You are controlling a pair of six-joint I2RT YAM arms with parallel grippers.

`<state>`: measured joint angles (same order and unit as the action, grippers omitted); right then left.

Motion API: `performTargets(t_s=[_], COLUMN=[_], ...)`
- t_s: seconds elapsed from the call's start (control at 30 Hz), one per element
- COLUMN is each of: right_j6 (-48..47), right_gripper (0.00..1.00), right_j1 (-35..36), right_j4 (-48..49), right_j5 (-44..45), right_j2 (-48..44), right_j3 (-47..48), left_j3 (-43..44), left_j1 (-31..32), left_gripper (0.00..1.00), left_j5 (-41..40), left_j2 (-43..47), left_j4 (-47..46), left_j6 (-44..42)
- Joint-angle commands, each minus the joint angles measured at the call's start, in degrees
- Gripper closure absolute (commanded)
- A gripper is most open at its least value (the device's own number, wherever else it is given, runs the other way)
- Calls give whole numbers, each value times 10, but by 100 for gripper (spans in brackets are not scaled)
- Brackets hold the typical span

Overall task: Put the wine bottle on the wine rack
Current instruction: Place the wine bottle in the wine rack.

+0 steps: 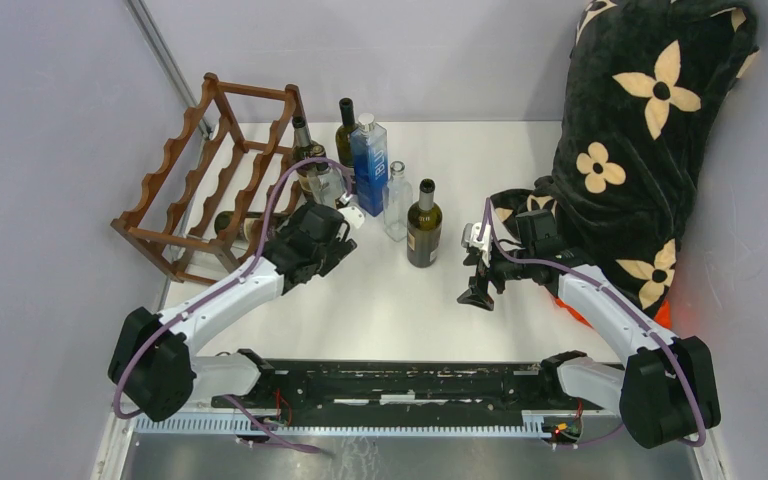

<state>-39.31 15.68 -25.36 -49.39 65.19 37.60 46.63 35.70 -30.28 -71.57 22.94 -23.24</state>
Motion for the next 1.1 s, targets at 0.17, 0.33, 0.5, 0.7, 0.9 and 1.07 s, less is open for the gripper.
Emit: performTargets(t_s=[0.17,0.33,0.5,0.7,0.9,1.07], right_j6=[-12,-14,-18,-31,-100,-184], right_gripper=[2,2,2,2,2,2], right_j1=[-1,-1,-1,-1,-2,-1], right_j4=[-4,-7,-14,-33,-115,-211], right_j5=[-12,-11,-9,-4,-8,2], right_j2=[-10,-10,-10,-13,-19,-22], right_j3=[6,8,12,23,52,104], left_j3=[53,72,88,119,149,178], left_j1=[4,4,4,4,4,4], left_gripper=[0,0,0,0,0,0], left_j5=[56,93,114,138,172,199], left_j2=[72,98,123,143,159,170], left_j4=[39,61,75,99,116,116], left_j6=[54,74,90,110,127,148])
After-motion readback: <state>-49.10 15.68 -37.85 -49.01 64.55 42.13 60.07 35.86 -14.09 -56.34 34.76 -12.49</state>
